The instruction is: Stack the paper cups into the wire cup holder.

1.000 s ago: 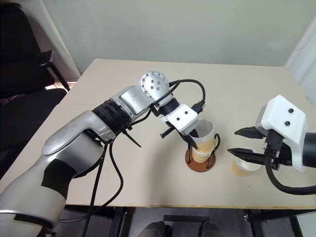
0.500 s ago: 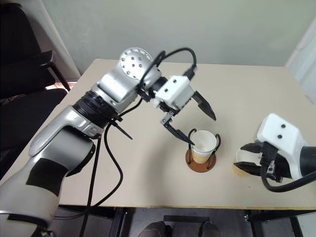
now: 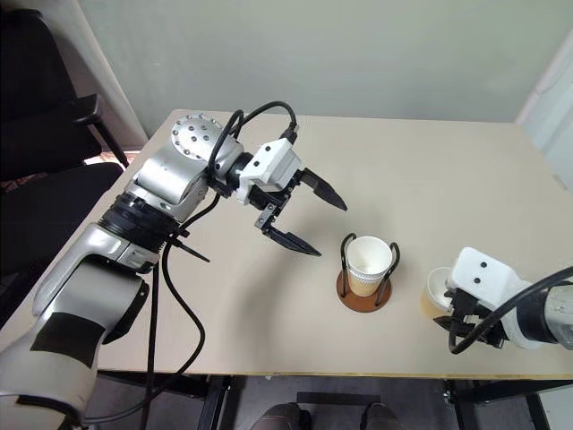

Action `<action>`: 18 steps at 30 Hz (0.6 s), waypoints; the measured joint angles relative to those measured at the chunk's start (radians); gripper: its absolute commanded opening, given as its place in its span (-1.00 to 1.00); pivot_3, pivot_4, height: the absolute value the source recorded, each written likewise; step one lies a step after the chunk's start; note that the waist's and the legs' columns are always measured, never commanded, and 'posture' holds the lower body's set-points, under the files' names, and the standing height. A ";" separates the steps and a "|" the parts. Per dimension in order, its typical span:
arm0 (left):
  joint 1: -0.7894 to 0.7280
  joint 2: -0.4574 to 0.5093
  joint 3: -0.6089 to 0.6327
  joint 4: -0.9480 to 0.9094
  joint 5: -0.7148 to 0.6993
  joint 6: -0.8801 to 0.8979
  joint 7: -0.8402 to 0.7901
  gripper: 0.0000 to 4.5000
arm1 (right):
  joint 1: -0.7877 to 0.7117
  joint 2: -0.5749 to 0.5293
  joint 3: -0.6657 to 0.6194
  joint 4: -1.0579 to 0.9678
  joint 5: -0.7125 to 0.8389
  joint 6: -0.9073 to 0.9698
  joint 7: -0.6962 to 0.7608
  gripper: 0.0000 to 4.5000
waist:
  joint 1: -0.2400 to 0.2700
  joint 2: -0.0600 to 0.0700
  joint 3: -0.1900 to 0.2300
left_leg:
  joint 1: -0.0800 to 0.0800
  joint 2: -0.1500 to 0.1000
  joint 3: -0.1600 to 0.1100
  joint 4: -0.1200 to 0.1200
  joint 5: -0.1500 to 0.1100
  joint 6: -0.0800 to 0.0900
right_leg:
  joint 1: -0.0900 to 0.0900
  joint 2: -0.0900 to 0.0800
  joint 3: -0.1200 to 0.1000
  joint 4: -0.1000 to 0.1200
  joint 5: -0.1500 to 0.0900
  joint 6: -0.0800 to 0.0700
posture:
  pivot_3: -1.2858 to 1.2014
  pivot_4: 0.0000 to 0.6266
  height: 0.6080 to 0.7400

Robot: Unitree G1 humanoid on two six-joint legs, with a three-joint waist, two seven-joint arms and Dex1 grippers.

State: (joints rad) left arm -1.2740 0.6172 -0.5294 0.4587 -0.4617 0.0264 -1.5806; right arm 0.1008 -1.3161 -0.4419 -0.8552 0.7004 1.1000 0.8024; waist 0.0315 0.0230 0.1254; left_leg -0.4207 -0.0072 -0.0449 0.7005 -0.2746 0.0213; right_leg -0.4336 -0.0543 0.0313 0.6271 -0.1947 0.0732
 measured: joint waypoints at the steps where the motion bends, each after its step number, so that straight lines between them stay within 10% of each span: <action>1: 0.012 0.002 0.017 -0.014 0.015 0.014 0.001 0.99 | -0.006 0.000 0.032 0.010 -0.016 -0.016 -0.001 0.05 | 0.000 0.000 0.000 | 0.000 0.000 0.000 0.000 0.000 0.000 | 0.000 0.000 0.000 0.000 0.000 0.000 | 0.03 -0.52 1.00; 8: 0.100 0.008 0.102 -0.108 0.061 0.110 0.009 1.00 | -0.133 0.005 0.251 0.098 -0.114 -0.113 -0.012 -0.19 | -0.002 0.000 0.000 | 0.001 0.000 0.000 0.000 0.000 0.000 | 0.001 0.000 0.000 0.000 0.000 0.000 | 0.03 -0.52 1.00; 13: 0.135 0.017 0.144 -0.146 0.087 0.149 0.014 1.00 | -0.151 0.008 0.305 0.112 -0.155 -0.137 -0.010 -0.98 | -0.002 0.000 0.000 | 0.001 0.000 0.000 0.000 0.000 0.000 | 0.001 0.000 0.000 0.000 0.000 0.000 | 0.03 -0.52 1.00; 18: 0.181 0.045 0.182 -0.173 0.099 0.182 0.009 1.00 | -0.117 0.006 0.298 0.105 -0.185 -0.150 0.000 -0.98 | -0.002 0.000 0.000 | 0.002 0.000 -0.001 0.000 0.000 0.000 | 0.002 0.000 0.000 0.000 0.000 0.000 | 0.03 -0.52 1.00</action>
State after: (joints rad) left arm -1.0929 0.6624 -0.3474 0.2859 -0.3627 0.2086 -1.5714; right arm -0.0160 -1.3098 -0.1435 -0.7501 0.5156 0.9499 0.8026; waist 0.0291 0.0229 0.1253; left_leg -0.4189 -0.0068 -0.0454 0.7002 -0.2747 0.0217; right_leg -0.4319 -0.0544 0.0314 0.6267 -0.1946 0.0729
